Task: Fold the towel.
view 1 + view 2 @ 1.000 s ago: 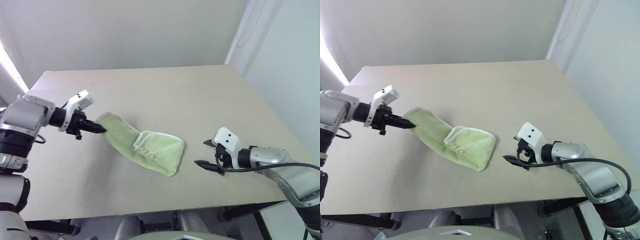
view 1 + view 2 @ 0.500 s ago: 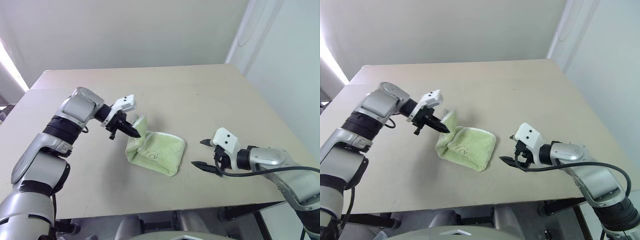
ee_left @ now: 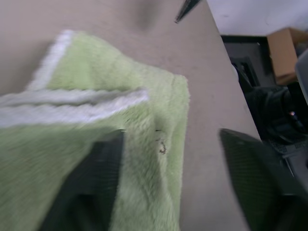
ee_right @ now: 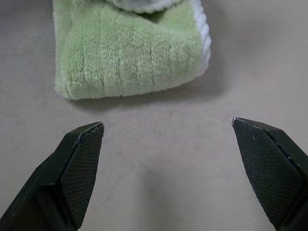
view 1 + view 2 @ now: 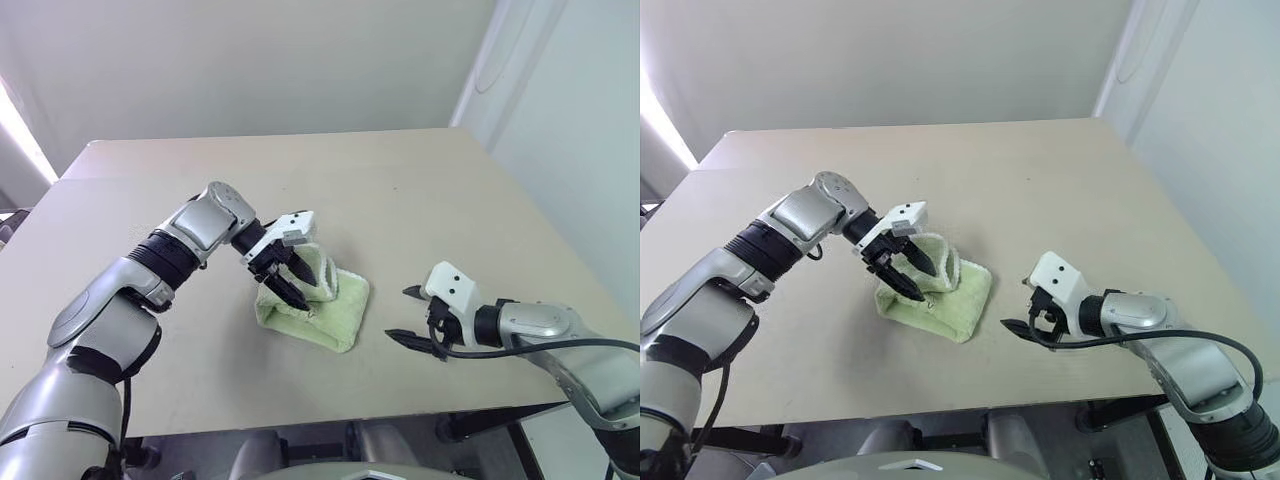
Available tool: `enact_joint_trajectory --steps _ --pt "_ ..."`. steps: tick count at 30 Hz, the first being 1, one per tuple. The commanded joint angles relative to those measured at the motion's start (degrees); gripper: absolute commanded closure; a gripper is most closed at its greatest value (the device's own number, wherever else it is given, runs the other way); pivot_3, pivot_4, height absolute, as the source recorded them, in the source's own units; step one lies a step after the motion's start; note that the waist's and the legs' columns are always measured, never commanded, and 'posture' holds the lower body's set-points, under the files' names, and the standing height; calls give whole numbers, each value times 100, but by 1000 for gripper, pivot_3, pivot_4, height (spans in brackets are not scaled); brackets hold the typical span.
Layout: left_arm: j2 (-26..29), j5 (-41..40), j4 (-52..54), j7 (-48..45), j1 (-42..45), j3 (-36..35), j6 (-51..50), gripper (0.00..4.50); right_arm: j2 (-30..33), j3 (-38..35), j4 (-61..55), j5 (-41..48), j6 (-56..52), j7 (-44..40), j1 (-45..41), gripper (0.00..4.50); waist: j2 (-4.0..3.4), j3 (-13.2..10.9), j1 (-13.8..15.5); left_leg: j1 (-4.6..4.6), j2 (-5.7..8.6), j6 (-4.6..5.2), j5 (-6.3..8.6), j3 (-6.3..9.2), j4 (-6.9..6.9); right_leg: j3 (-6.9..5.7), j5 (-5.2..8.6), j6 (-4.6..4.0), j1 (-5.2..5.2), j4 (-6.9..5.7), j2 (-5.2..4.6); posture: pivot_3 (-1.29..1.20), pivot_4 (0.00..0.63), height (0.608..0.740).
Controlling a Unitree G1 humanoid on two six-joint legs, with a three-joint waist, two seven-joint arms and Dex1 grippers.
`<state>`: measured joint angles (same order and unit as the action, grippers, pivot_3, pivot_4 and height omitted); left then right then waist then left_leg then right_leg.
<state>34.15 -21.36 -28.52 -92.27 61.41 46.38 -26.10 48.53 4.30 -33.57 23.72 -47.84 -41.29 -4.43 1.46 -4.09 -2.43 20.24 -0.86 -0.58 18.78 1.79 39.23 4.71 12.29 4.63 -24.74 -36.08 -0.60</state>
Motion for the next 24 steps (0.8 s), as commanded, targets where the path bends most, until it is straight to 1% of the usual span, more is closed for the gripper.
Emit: enact_joint_trajectory --steps 1,4,7,10,15,24 --pt "-29 -92 150 -23 80 44 64 641 41 -178 -236 -13 -35 84 31 0 0 0 -2 0 0 0 0 0 0 0 0 0 0 0 1 0 0 712" --pt "-87 -138 -82 -23 211 -252 -53 641 -25 -259 -323 94 -126 125 82 0 0 0 -7 1 -1 0 0 2 -2 0 1 -1 0 -1 3 0 0 712" --pt "-10 194 -472 -23 348 -613 136 641 -46 -265 -327 105 -159 145 60 0 0 0 -9 0 -1 0 0 1 -1 0 0 -1 0 -2 3 0 0 712" --pt "15 559 -674 -12 320 -823 366 641 -73 -202 -268 49 -141 170 -12 0 -1 1 -9 -4 0 0 0 1 0 0 0 -1 0 -4 4 0 0 712" --pt "-38 1019 -586 99 -14 -1158 680 641 -82 -58 -230 -47 -106 190 -78 0 -1 1 3 -3 0 0 0 1 -1 0 0 -1 0 0 2 0 0 712" --pt "-514 1318 -242 270 -446 -1398 352 641 -137 -35 -200 -73 -189 237 -154 0 -1 1 15 0 0 0 0 2 1 0 -2 -1 3 -3 2 0 0 712"
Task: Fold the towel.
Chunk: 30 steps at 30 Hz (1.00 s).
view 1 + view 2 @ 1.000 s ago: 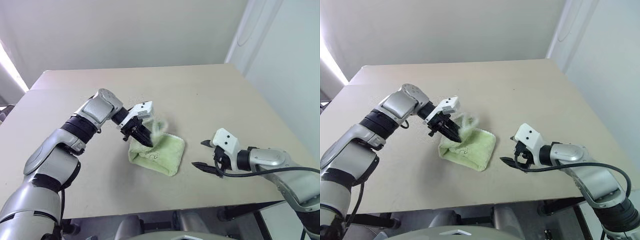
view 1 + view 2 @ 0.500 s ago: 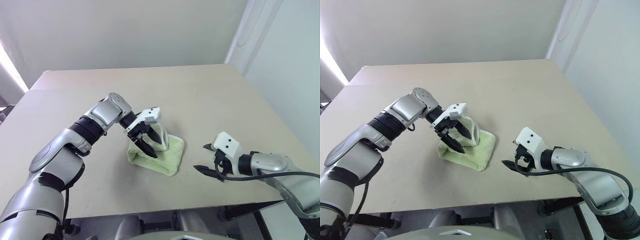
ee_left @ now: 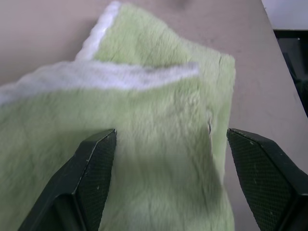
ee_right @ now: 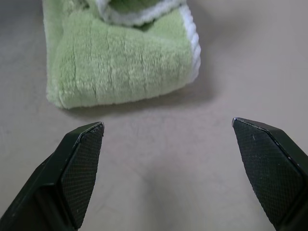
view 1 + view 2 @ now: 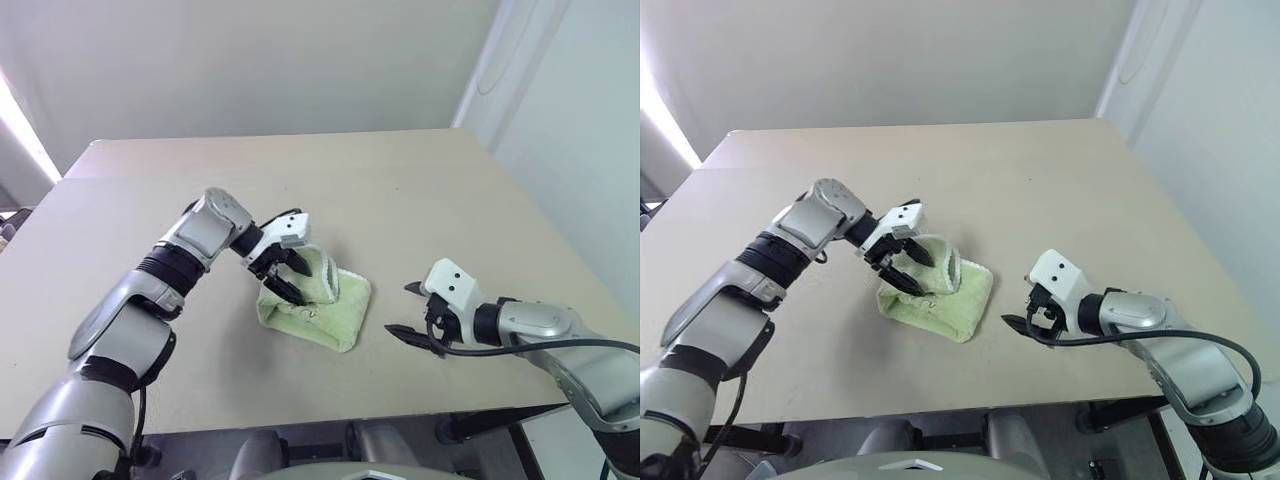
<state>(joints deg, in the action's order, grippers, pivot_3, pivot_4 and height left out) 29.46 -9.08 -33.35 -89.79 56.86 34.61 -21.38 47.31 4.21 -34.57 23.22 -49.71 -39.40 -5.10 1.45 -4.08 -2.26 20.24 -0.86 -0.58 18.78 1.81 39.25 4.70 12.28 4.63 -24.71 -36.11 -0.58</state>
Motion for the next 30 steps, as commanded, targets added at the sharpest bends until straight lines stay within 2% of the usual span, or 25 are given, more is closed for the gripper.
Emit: enact_joint_trajectory --steps 1,9,10,13,21,27,30 --pt "-71 136 291 49 -26 -210 -135 641 -14 -20 -99 -38 -4 59 -75 0 0 0 -4 0 0 0 0 0 0 0 0 0 0 0 0 0 0 712" --pt "-263 596 316 294 -240 -127 39 641 20 7 -51 -179 -26 147 -44 0 -1 1 -17 -4 0 0 0 0 -1 1 0 -1 13 -4 2 0 0 712" --pt "-302 625 327 343 -269 -153 41 810 16 6 -49 -187 -33 151 -49 0 -1 1 -15 -5 0 0 0 0 0 1 0 -1 13 -4 2 0 0 712" --pt "-386 668 313 436 -299 -241 38 1540 -17 -2 -59 -200 -38 161 -56 0 -1 1 -11 -5 0 0 0 0 0 1 0 -1 15 -3 1 0 0 712" --pt "-387 584 300 236 -247 -477 -101 4474 -48 -5 -10 -252 -20 178 -72 0 -2 1 -17 -4 0 0 0 0 0 1 -1 -1 15 -5 2 0 0 712" --pt "-162 -3 521 -209 41 -830 -621 4474 -69 8 65 -279 -6 181 -131 0 -2 1 -20 -4 0 0 0 0 0 1 -1 -2 15 -5 1 0 0 712" --pt "155 -270 830 -271 66 -645 -666 4474 -92 36 115 -319 12 205 -134 0 -2 1 -27 -4 -1 0 0 0 0 1 -1 -1 15 -3 1 0 0 712"
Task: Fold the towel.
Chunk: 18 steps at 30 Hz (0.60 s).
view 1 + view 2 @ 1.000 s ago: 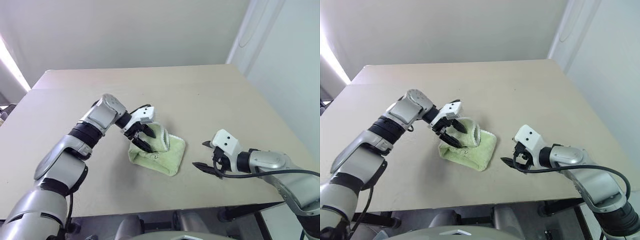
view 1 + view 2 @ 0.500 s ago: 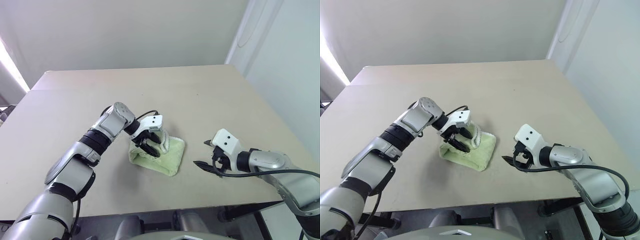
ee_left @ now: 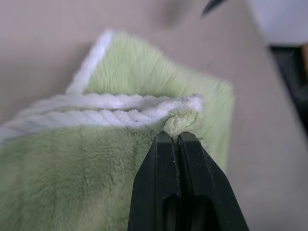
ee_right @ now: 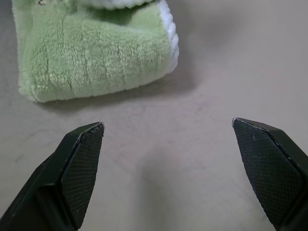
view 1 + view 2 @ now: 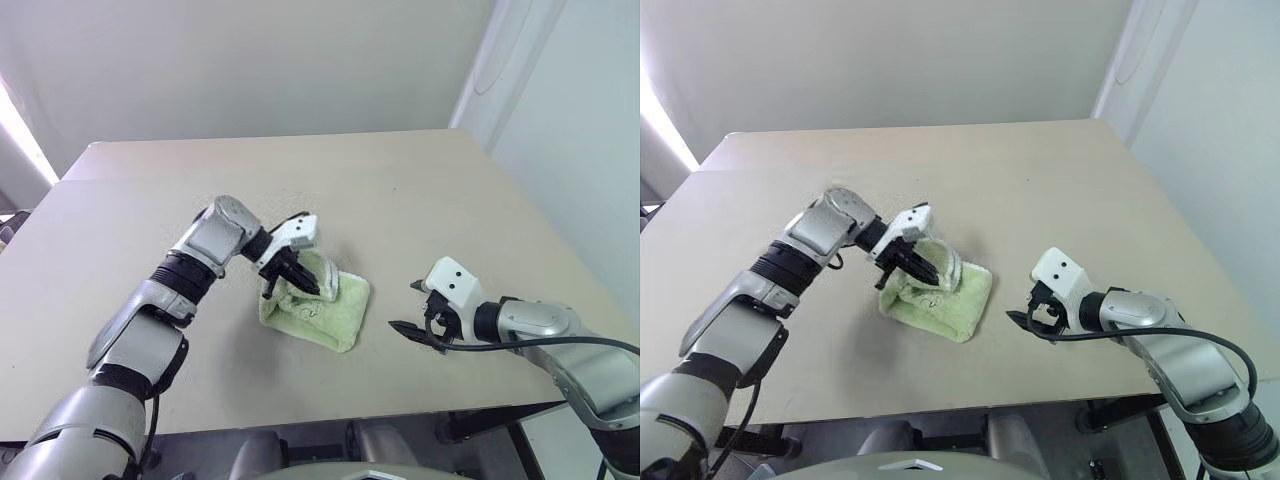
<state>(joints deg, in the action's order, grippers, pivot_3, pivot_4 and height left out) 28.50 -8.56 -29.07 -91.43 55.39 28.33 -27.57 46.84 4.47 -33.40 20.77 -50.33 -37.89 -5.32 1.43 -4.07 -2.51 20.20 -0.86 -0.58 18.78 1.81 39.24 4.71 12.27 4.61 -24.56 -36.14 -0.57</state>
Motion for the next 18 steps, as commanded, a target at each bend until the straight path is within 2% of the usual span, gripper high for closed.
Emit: enact_joint_trajectory --steps 1,4,7,13,18 --pt "338 -344 497 -107 188 66 4 4474 -54 12 11 -85 77 56 -118 0 -2 1 -4 0 0 0 0 0 0 0 0 0 0 0 0 0 0 712" --pt "482 -648 777 -107 131 248 -59 4474 -94 13 31 -102 82 69 -148 0 -5 3 4 -2 0 0 0 0 -1 0 0 0 0 -1 0 0 0 712" --pt "340 -760 816 -107 157 237 -110 4474 -116 9 27 -114 82 82 -147 0 -4 3 25 -10 0 0 0 1 4 0 0 0 1 -1 -1 0 0 712" --pt "-235 -582 428 -103 212 51 239 4474 -128 -67 -13 -127 57 135 -62 0 -4 3 18 -10 2 0 0 0 4 1 0 0 1 1 0 0 0 712" --pt "-830 -498 -49 200 347 -261 939 4474 -147 -77 -3 -144 51 198 -66 0 -4 3 12 -1 2 0 0 0 4 2 -1 0 4 -3 1 0 0 712"
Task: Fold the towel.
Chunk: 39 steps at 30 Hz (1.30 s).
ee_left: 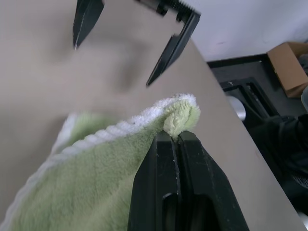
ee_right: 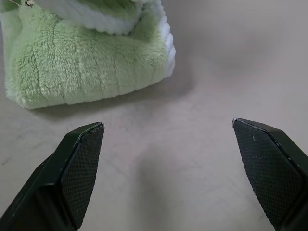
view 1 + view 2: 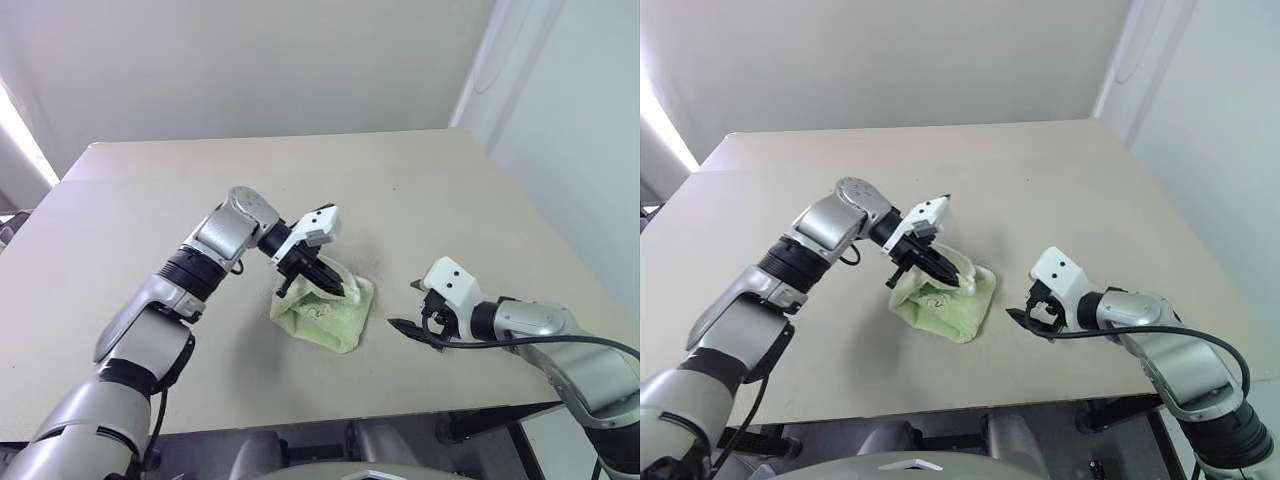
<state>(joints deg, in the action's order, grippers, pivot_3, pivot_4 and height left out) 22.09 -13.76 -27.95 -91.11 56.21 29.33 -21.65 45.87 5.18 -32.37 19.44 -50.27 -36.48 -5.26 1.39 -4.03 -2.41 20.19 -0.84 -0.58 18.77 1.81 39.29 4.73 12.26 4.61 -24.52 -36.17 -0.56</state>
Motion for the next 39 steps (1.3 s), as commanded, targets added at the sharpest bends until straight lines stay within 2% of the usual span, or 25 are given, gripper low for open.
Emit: enact_joint_trajectory --steps 1,3,6,10,16,20,24,25,27,31,33,36,39 --pt "-275 -33 -205 175 310 -469 394 4474 -52 -148 -104 -14 44 66 -73 0 0 0 -1 -2 0 0 0 0 0 0 0 0 3 0 0 0 0 712" --pt "-226 -71 -208 7 363 -450 315 4474 -56 -144 -107 -17 37 80 -80 0 0 0 -10 -1 1 0 0 0 0 0 0 0 3 0 0 0 0 712" --pt "257 13 -32 -139 164 184 748 4474 -30 -175 -115 -20 49 74 -47 0 -11 6 -34 -6 0 0 0 -2 -5 4 0 -1 3 -1 3 0 0 712" --pt "573 2 -58 -139 -35 699 1095 4474 1 -139 -49 -92 60 96 -43 0 -24 14 -5 -11 0 0 0 -2 -8 6 1 -1 5 -1 2 0 0 712" --pt "569 -347 -124 -139 -416 964 2024 4474 6 -60 52 -189 73 86 -102 0 -24 15 25 -23 2 0 0 -1 7 7 -1 2 5 5 -1 0 0 712" --pt "375 -422 -264 -139 -567 763 2415 4474 2 -35 78 -206 77 68 -134 0 -24 15 24 -3 2 0 0 1 4 6 0 1 4 3 1 0 0 712" --pt "453 -503 -267 -139 -562 959 2584 4474 19 -12 99 -237 87 62 -129 0 -24 15 -2 -2 2 0 0 0 5 7 -1 1 7 0 2 0 0 712" --pt "458 -536 -269 -139 -557 981 2616 4047 18 -13 106 -244 90 57 -130 0 -24 15 -7 -3 2 0 0 0 5 7 -1 1 7 -1 2 0 0 712" --pt "355 -436 -456 -139 -522 902 2591 3614 13 -7 132 -280 87 64 -152 0 -25 15 -2 -4 2 0 0 1 5 7 -1 0 7 -2 3 0 0 712" --pt "380 -428 -579 -139 -498 1031 2699 2178 13 -7 148 -311 94 39 -168 0 -25 15 -2 -2 2 0 0 0 5 7 -1 1 8 0 2 0 0 712" --pt "568 -630 -541 -139 -474 1303 2623 1388 16 -9 158 -316 105 30 -177 0 -25 15 -8 -2 2 0 0 0 5 7 -1 1 7 0 2 0 0 712" --pt "682 -1042 -496 -139 -390 1297 2231 329 -69 -121 145 -210 85 21 -233 0 -25 15 -7 -3 2 0 0 1 3 7 0 0 7 -1 3 0 0 712" --pt "855 -1543 -375 -139 -205 1077 1714 329 -159 -309 98 -1 55 -51 -276 0 -24 15 -7 -3 2 0 0 1 4 7 -1 1 8 -2 2 0 0 712"
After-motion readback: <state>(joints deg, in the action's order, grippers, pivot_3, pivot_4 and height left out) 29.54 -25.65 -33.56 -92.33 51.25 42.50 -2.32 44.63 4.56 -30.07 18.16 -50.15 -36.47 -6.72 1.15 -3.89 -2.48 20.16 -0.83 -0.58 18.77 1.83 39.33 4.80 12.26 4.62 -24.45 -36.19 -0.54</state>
